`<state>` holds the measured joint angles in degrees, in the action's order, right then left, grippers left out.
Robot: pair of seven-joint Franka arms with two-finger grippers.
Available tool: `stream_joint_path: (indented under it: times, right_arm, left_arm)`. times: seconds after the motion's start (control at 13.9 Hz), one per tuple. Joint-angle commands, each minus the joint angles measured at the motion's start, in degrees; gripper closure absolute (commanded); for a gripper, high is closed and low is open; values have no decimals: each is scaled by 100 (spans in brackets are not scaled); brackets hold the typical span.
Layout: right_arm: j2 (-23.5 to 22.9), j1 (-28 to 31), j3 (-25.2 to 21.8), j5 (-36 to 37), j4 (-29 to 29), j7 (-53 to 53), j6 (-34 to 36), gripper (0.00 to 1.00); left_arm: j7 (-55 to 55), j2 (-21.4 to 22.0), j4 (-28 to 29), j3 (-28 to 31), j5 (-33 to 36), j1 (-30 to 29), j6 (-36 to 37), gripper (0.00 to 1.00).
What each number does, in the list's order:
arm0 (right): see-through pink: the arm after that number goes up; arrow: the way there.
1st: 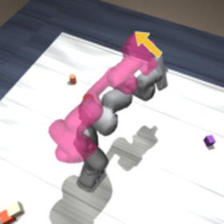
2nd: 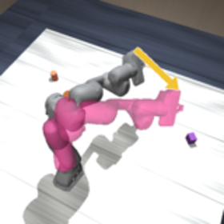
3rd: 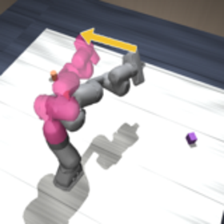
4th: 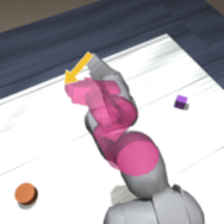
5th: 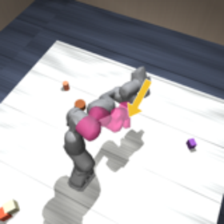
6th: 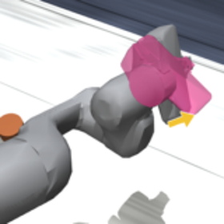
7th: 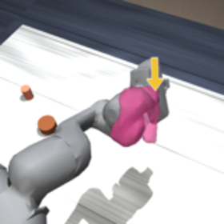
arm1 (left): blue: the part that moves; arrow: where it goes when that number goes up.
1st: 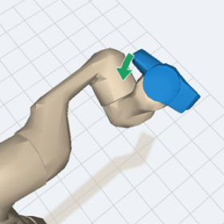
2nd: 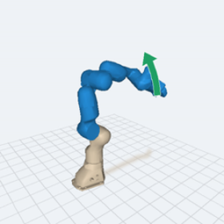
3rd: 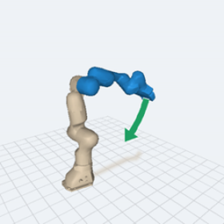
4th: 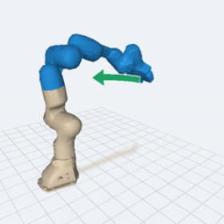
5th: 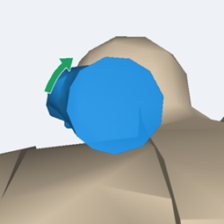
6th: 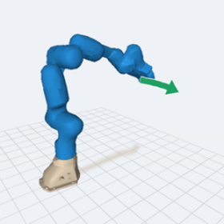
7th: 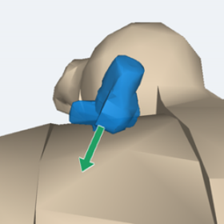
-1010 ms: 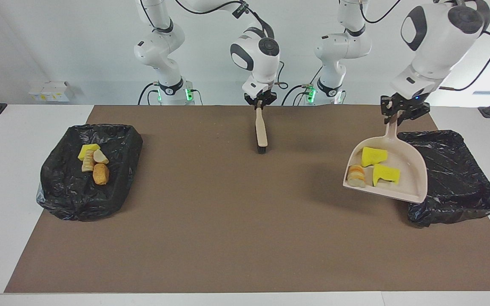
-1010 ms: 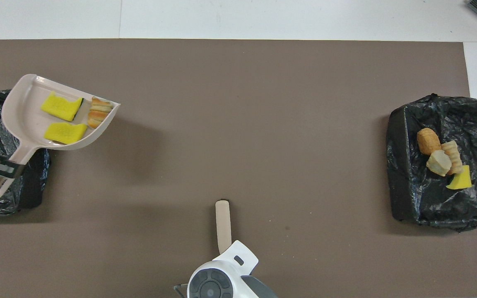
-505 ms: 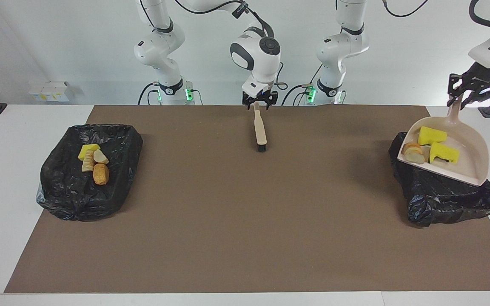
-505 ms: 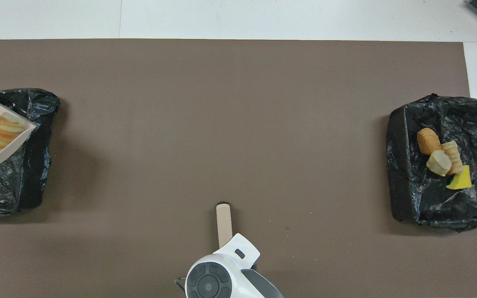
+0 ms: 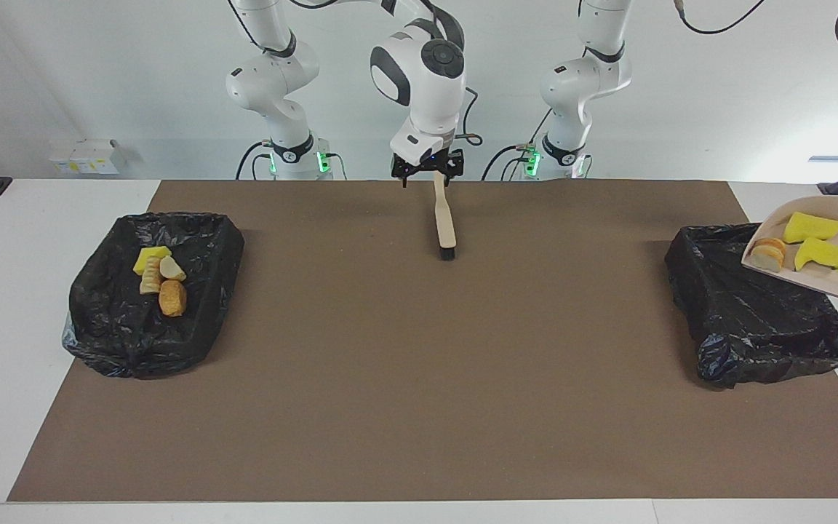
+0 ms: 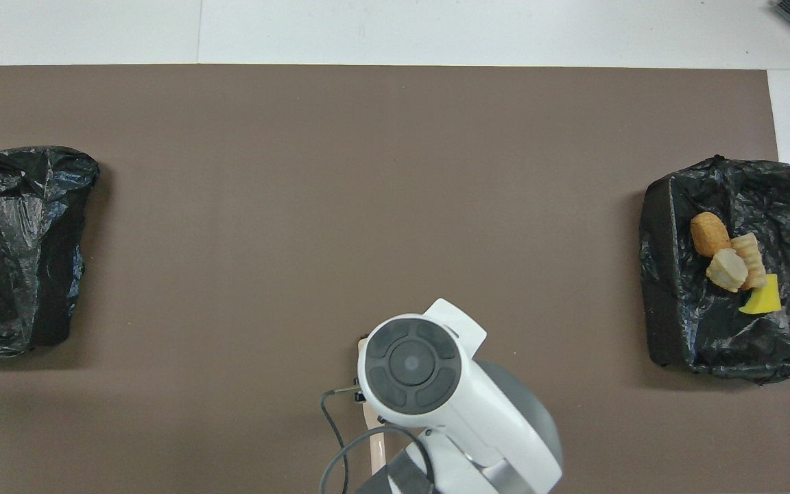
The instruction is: Sweep and dump trash in bin
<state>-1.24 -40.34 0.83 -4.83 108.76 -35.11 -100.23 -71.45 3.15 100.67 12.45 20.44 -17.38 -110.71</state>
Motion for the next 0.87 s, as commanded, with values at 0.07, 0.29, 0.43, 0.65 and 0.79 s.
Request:
stream_joint_path:
  times: [0.07, 0.29, 0.43, 0.65, 0.79]
  right_arm:
    - [-61, 675, 40, 351, -706, 1083, 609, 0]
    - [-8, 1325, 32, 378, -987, 2093, 855, 0]
    - [1, 1852, 23, 378, -1172, 2831, 926, 0]
    - [1, 2450, 14, 640, -1304, 3729, 935, 0]
    - [27, 2775, 5, 703, -1313, 4160, 926, 0]
  left_arm:
    - [-18, -139, -215, -6, 1205, 278, -21, 100]
    - [542, -104, -118, -15, 2234, 980, 268, 100]
    - [641, -78, -74, -24, 2430, 1096, 392, 100]
    - [842, -68, 40, -33, 2937, 1262, 479, 100]
    - [966, -77, 32, -41, 3098, 1456, 751, 100]
